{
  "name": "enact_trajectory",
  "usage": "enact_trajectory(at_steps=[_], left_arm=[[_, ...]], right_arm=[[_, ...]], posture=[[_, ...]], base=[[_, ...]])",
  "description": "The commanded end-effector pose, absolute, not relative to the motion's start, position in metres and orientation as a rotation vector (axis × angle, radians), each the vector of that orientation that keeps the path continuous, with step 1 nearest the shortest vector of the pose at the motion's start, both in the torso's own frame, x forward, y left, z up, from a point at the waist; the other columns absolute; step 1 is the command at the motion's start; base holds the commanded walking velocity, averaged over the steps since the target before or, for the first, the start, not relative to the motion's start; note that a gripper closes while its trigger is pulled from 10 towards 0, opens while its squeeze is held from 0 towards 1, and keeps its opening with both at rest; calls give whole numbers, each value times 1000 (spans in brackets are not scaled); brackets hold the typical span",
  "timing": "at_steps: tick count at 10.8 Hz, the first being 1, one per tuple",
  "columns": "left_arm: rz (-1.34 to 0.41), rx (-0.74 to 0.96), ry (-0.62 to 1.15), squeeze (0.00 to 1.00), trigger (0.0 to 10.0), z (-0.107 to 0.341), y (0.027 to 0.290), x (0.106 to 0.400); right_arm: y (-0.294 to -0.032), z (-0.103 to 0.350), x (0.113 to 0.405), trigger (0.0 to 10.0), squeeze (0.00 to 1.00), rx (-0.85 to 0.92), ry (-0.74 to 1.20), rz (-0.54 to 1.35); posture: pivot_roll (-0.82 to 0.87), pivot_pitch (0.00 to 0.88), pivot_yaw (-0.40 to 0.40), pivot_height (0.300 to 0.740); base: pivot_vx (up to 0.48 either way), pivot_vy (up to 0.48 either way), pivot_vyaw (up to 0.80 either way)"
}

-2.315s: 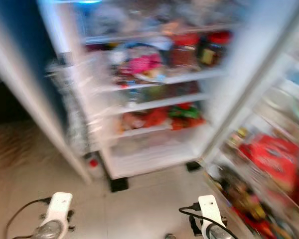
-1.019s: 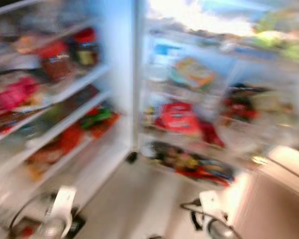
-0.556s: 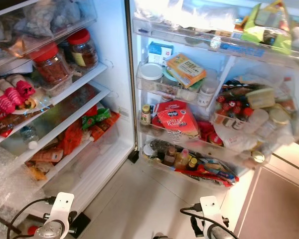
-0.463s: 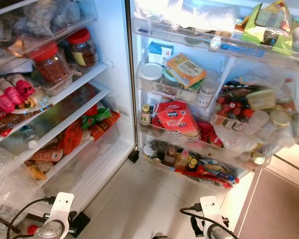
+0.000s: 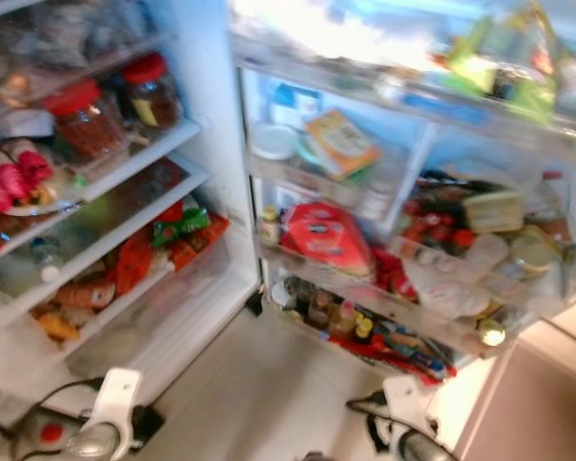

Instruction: Restocking fridge

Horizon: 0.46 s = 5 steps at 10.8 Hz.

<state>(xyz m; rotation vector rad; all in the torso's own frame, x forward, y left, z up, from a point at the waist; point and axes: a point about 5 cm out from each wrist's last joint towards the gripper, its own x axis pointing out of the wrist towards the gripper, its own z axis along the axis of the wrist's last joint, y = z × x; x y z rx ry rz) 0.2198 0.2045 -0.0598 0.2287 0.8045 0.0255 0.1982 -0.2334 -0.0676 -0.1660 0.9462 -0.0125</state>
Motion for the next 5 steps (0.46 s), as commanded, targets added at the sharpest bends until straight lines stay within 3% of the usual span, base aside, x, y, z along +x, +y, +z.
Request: enact_trajectory(at_steps=[1, 5], left_arm=[[21, 255, 840, 0, 10000, -63, 209, 213], [26, 250, 837, 0, 10000, -63, 209, 213]], right_arm=[[-234, -70, 193, 10000, 0, -158, 960, -22], [-234, -70, 193, 10000, 0, -159, 959, -25]], posture=[[-155, 149, -6, 740], [-158, 150, -5, 740]], base=[[0, -364, 0], [0, 0, 0]])
